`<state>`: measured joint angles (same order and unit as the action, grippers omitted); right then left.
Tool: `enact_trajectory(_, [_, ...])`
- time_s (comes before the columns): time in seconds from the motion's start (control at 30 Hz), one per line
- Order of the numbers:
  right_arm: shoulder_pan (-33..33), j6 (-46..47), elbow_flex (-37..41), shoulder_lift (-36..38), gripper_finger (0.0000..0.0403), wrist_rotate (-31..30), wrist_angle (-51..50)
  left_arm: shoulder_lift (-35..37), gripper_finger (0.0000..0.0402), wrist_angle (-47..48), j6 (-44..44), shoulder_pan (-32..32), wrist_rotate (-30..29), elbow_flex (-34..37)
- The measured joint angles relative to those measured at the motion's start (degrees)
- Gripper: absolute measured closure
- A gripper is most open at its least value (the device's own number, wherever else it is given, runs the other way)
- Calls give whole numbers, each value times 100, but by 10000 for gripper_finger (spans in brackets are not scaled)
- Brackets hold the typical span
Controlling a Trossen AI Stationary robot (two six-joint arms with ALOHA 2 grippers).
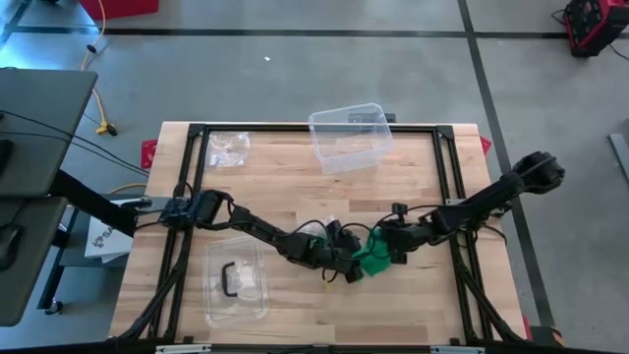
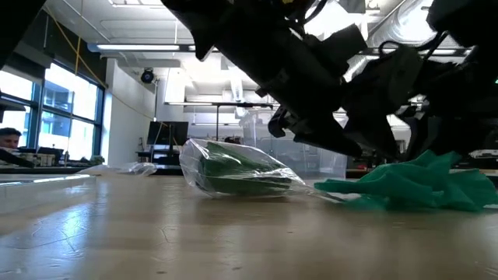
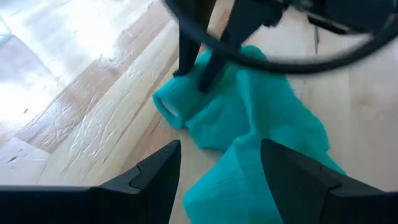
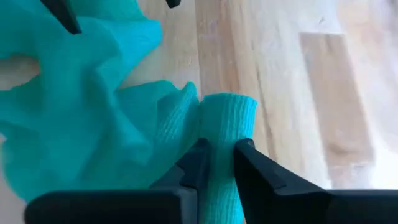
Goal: Roll bandage
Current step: Roll the blue bandage
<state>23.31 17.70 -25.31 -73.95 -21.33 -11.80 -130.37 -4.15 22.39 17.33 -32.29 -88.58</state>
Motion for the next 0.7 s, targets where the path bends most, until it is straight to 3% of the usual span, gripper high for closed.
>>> enact_trajectory(0.13, [231,-194,1,651,368,-184,-56,196,188,-48,-69,96,-37,7])
enact_trajectory(0.3, [581,-802,-1,1596,398,-340,-48,630,188,-477,-1047,326,-171,4])
enact_trajectory(0.47, [721,-1167,-8,2444,399,-591,-21,1048,188,-544,-1606,445,-409,0])
enact_trajectory(0.7, [394,-684,-12,2426,377,3,-564,1179,188,-251,-1502,437,-442,-4])
